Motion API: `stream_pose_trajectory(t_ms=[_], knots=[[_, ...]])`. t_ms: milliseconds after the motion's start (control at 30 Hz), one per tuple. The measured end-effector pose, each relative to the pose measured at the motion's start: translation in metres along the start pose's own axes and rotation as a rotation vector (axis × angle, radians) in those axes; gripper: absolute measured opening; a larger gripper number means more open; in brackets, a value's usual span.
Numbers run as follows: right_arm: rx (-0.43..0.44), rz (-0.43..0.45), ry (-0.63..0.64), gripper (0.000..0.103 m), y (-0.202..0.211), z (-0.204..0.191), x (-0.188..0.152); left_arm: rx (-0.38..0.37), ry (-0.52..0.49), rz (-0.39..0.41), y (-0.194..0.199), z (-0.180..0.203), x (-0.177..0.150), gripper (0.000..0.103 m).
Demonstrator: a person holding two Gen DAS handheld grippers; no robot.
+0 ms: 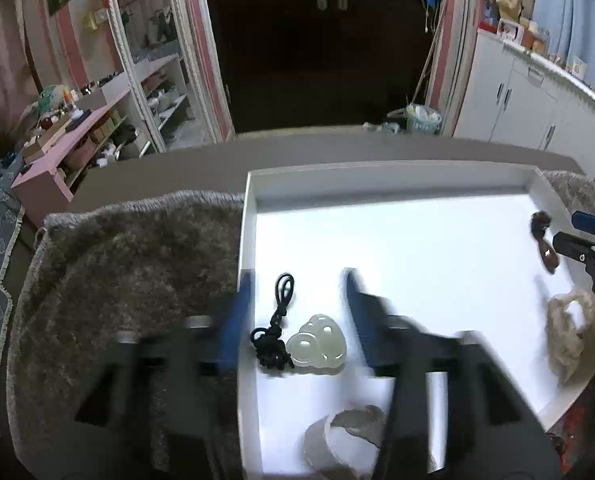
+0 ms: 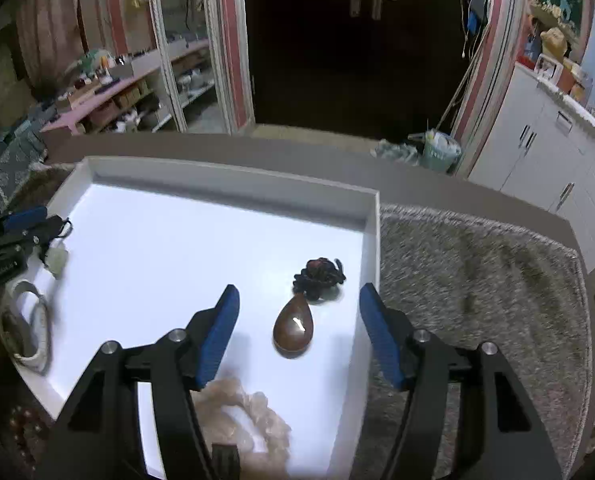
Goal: Organize jewelry
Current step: 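Place the pendants into the white tray and open both grippers, then grasp the black scrunchie with right gripper while left gripper grasps the wooden bead bracelet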
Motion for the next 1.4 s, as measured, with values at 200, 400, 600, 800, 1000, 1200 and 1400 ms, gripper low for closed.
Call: stream_pose_trajectory(t_ms=[200, 400, 600, 800, 1000, 1200, 1400], knots=[[-0.024, 0.147, -0.028, 0.063, 0.084, 0.021, -0.015, -0.02, 0.023, 0.076, 0.058, -0.012, 0.002, 0.064], [-0.109, 0.205, -0.06, 0.064, 0.164, 0.036, -0.093, 0.05, 0.023, 0.19, 0.135, -0.024, -0.046, 0.074], [-0.139, 0.127, -0.126, 0.064, 0.174, 0.029, -0.179, 0.084, 0.062, 0.159, 0.16, -0.048, -0.122, 0.075], [-0.137, 0.047, -0.157, 0.062, 0.153, 0.025, -0.22, 0.085, 0.05, 0.109, 0.153, -0.042, -0.157, 0.075], [-0.128, 0.033, -0.151, 0.05, 0.14, 0.018, -0.216, 0.061, 0.039, 0.08, 0.14, -0.027, -0.167, 0.073], [-0.134, 0.009, -0.139, 0.047, 0.129, 0.011, -0.219, 0.067, 0.0, 0.065, 0.13, -0.015, -0.169, 0.07], [-0.127, -0.009, -0.141, 0.046, 0.123, 0.01, -0.226, 0.064, -0.014, 0.038, 0.12, -0.01, -0.177, 0.067]])
Point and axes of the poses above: each gripper's, at about its wrist camera, not at the fingertips, and y roughly against the way its jaws point, z to its right, x to its top, the point moved 3 cm from there along -y, roughly the way its jaws point, and after that the axes turned 12 degrees about y, right-handed, at the moved point
